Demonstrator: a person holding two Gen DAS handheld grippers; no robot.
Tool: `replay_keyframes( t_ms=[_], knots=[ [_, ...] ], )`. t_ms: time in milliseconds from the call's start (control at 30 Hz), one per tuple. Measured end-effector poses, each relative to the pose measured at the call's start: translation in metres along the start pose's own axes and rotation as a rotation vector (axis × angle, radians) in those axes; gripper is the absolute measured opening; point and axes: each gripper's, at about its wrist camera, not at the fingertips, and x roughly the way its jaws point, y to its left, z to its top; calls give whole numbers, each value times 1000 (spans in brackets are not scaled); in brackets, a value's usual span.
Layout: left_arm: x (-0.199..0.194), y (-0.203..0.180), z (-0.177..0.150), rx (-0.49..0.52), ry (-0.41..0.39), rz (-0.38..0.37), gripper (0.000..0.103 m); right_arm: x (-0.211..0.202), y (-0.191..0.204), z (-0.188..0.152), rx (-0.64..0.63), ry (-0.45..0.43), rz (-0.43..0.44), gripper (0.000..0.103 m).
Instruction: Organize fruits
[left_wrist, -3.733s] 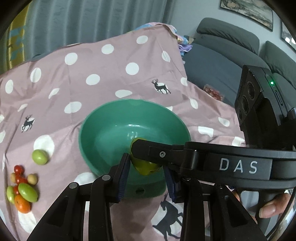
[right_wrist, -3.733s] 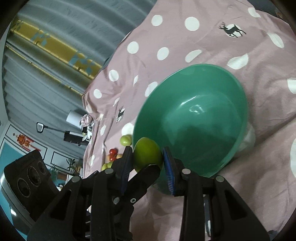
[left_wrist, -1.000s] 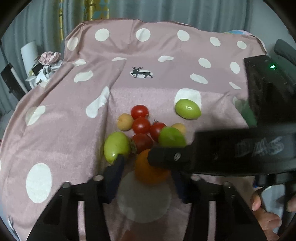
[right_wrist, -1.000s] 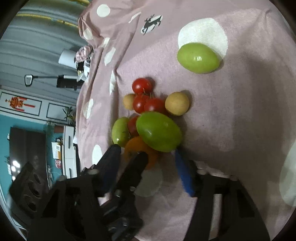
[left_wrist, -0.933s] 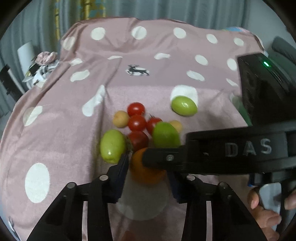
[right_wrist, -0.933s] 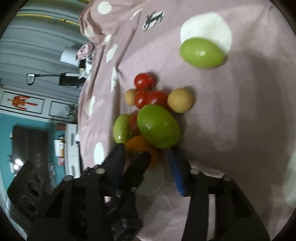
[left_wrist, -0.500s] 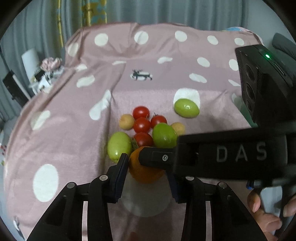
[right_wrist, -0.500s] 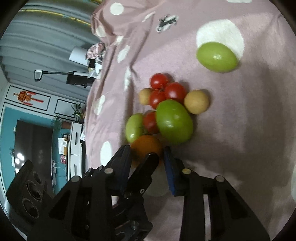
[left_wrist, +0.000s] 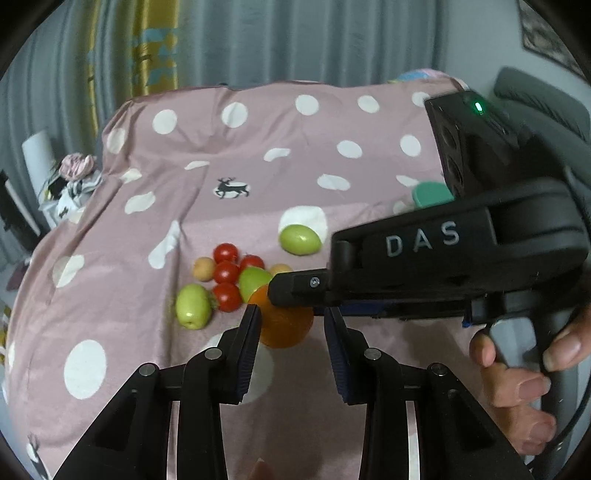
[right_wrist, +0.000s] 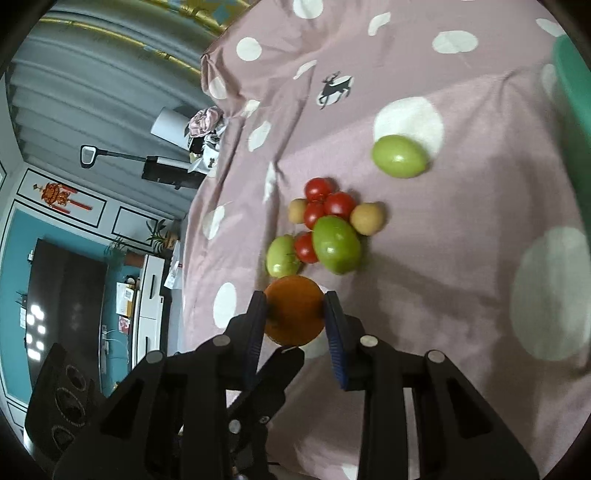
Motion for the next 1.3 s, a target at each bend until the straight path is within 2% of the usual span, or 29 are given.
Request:
replay_keyframes(
  t_ms=[33, 67, 100, 133, 200, 267, 333, 367, 433, 533, 600, 700, 733, 800, 900, 1000, 1100, 1200, 1300],
  knots=[
    [-1, -5, 0, 18, -1, -2, 36, -4, -2, -2, 2, -4, -2, 32],
    [-2, -8, 1, 22, -2, -5, 36, -10, -4, -4, 2, -14, -4, 26],
    [-1, -11, 2, 19, 5, -28, 36, -16, -5, -4, -3, -28, 3, 8],
    [-1, -13, 1, 14, 9, -54, 36, -23, -6, -4, -4, -31, 54, 4],
    [2, -17, 0, 22, 13, -29, 36, -32, -7, -5, -17, -34, 83, 7],
    [8, -19, -5, 42, 25, 36, 36, -32, -7, -5, -37, -40, -1, 9],
    [17, -13, -10, 26, 74, 28, 36, -25, -21, -4, 31, -31, -22, 9],
    [21, -8, -13, 19, 92, 39, 36, -19, -29, -3, 65, -11, -10, 10],
    [25, 2, -18, 34, 110, 100, 36, -9, -41, -1, 115, 29, -23, 20],
    [25, 18, -23, 46, 133, 163, 36, 0, -46, 0, 133, 32, -57, 38],
    [26, 31, -25, 21, 162, 171, 37, 7, -40, 0, 128, 44, -47, 59],
    [30, 48, -31, -5, 213, 200, 39, 21, -26, -2, 112, 75, -10, 69],
    [29, 51, -33, -3, 216, 188, 40, 26, -22, -4, 108, 84, -1, 70],
    [30, 54, -34, -5, 215, 162, 40, 41, -13, -6, 89, 107, 9, 79],
    [37, 53, -31, -6, 216, 169, 43, 57, -9, -8, 102, 110, 9, 87],
    [43, 52, -30, 5, 195, 166, 47, 65, -2, -8, 79, 107, 13, 90],
    [43, 56, -29, -33, 184, 148, 47, 67, 1, -7, 61, 97, 10, 89],
    [43, 60, -27, -68, 177, 137, 47, 71, 4, -7, 37, 96, -1, 81],
    [43, 62, -26, -104, 160, 137, 47, 76, 10, -7, 4, 94, -2, 81]
  ],
)
